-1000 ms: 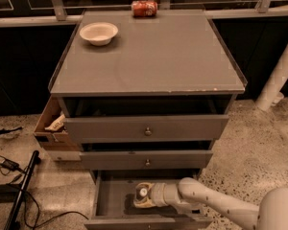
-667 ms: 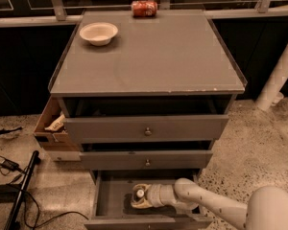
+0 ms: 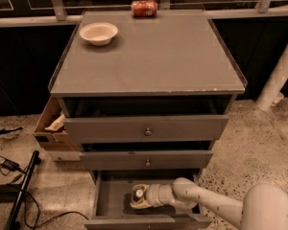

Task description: Place blue plastic bottle into bottom drawer

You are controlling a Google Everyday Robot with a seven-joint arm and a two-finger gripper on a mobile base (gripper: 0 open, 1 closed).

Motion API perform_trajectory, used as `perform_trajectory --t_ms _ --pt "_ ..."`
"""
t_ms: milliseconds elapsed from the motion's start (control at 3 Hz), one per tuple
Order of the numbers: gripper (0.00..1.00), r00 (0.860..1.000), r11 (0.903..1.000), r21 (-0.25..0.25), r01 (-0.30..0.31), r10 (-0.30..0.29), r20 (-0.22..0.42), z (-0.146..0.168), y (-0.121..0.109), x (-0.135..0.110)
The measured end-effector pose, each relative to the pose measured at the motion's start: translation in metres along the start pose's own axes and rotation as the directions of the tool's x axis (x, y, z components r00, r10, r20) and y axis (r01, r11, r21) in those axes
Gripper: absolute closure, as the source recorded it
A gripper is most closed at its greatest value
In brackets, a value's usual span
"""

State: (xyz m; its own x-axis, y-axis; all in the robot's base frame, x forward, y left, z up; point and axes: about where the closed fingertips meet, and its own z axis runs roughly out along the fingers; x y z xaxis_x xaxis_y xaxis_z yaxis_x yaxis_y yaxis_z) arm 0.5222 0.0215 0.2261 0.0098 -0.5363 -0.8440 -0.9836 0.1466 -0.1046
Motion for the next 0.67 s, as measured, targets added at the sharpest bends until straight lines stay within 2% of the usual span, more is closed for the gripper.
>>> perform_trajectory --t_ms 667 --pt "1.00 1.000 0.9994 -0.028 -0.021 0.021 -0.009 0.0089 0.0028 0.0030"
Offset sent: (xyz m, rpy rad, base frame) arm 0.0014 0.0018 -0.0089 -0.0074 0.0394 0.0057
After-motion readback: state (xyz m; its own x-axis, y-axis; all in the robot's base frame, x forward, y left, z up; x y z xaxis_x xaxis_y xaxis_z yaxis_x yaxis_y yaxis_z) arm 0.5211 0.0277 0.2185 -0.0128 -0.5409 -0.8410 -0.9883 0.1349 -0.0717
